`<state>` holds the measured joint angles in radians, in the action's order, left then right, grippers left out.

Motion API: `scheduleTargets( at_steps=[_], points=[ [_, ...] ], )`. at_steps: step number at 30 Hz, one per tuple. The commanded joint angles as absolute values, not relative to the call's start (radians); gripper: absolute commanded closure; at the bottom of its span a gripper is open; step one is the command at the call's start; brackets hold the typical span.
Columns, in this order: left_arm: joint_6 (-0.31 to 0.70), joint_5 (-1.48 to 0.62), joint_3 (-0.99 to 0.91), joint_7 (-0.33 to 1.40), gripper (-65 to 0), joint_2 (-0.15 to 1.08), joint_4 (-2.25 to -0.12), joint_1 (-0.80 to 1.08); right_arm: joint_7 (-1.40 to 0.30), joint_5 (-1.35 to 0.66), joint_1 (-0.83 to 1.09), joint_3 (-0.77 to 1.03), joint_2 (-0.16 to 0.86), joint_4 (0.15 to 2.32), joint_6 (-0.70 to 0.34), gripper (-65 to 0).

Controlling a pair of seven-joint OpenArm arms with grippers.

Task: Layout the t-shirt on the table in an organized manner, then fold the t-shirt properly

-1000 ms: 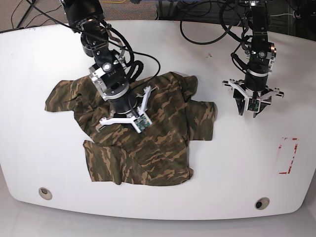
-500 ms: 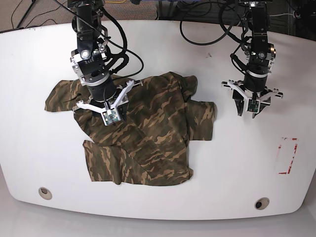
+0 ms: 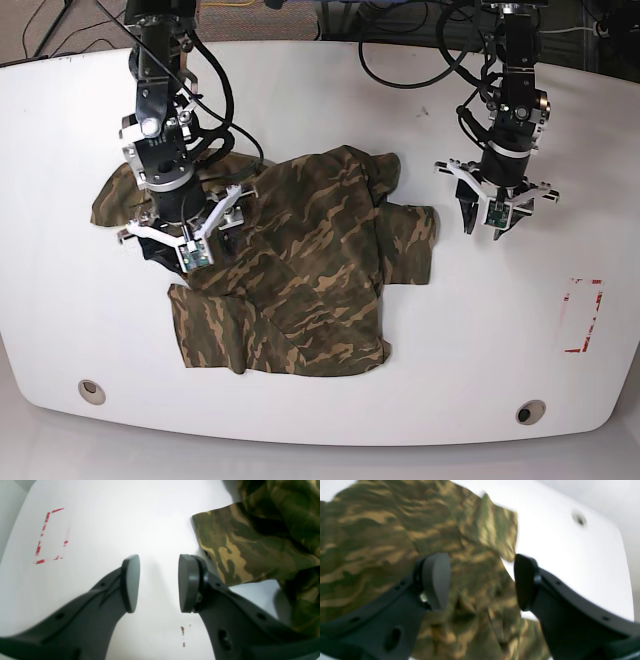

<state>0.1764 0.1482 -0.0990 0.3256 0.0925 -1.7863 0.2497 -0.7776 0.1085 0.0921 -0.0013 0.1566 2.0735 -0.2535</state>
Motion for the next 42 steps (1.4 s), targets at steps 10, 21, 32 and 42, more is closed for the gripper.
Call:
scheduleTargets(
  at_steps=[10, 21, 32, 42],
  points=[
    [0.157, 0.185, -0.160, 0.321, -23.2, 0.101, -1.813, 0.249, -0.751, 0.214, 0.131, -0.053, 0.185, 1.989, -0.266, -31.2],
    [0.163, 0.228, -0.199, 0.321, -23.2, 0.094, -1.839, 0.249, -0.750, 0.214, 0.137, -0.053, 0.185, 1.994, -0.266, -31.2],
    [0.165, 0.226, -0.199, 0.321, -23.2, 0.096, -1.839, 0.249, -0.722, 0.214, 0.134, -0.036, 0.185, 1.994, -0.262, -31.2],
    [0.166, 0.223, -0.193, 0.321, -23.5, 0.094, -1.839, 0.248, -0.630, 0.157, 0.131, 0.137, 0.176, 1.989, -0.269, -31.2]
  ],
)
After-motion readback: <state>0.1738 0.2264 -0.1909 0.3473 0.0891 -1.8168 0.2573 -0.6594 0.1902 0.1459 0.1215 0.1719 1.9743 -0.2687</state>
